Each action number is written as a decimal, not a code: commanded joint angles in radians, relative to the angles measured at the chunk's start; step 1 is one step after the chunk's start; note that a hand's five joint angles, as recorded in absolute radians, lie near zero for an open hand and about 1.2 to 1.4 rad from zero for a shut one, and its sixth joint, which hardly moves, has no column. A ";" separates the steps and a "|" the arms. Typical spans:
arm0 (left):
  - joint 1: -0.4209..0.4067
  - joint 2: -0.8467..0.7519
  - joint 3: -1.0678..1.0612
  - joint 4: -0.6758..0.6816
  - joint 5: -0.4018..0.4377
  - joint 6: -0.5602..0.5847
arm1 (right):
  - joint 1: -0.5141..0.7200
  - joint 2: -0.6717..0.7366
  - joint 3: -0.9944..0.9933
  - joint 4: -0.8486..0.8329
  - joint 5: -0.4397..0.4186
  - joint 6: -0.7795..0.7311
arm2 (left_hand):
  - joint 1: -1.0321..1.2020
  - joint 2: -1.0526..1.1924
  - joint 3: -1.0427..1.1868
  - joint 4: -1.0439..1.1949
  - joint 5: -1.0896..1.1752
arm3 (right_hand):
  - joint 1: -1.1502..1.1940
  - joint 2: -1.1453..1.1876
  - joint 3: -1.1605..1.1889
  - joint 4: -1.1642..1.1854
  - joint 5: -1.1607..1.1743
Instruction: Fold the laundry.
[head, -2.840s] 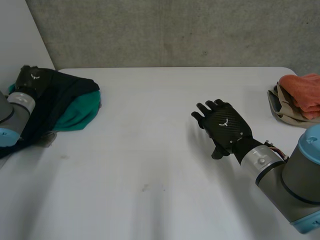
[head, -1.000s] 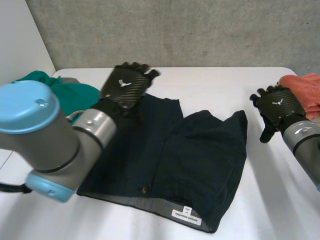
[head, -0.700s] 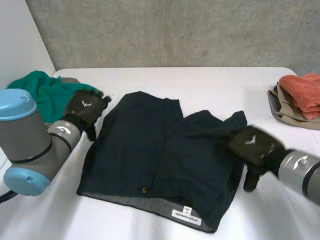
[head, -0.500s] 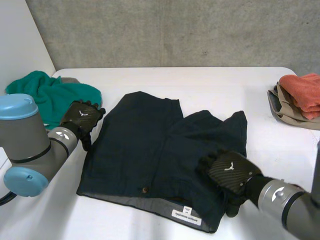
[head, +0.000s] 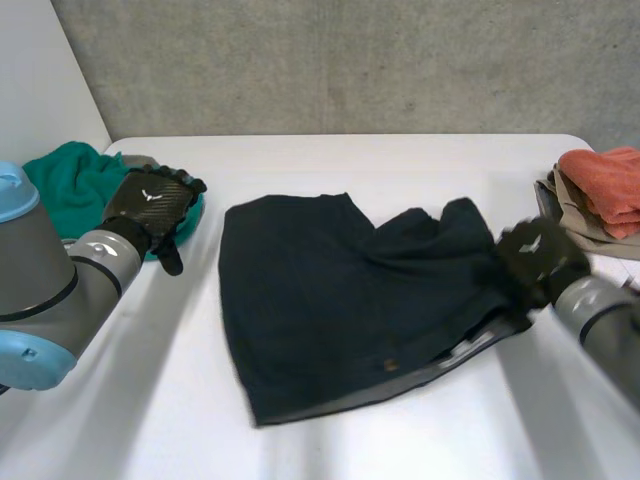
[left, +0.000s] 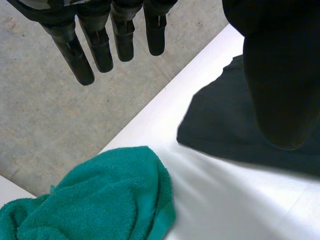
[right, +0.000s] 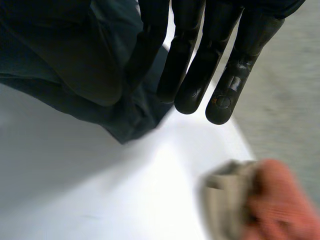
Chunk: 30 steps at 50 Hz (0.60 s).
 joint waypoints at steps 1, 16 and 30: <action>-0.003 0.001 -0.009 0.005 0.001 0.001 | -0.054 0.176 -0.252 -0.087 -0.029 -0.189 | 0.040 0.026 0.025 0.032 0.040 | 0.421 0.219 0.215 0.211 0.255; -0.084 -0.090 0.048 0.057 0.004 0.012 | -0.037 0.592 -0.725 -0.339 -0.058 -0.177 | 0.043 0.028 0.028 0.035 0.043 | -0.043 -0.245 -0.249 -0.253 -0.209; -0.090 -0.100 0.083 0.064 0.004 0.009 | 0.006 0.163 -0.375 0.064 0.003 0.221 | 0.043 0.028 0.028 0.035 0.043 | -0.731 -0.933 -0.937 -0.942 -0.898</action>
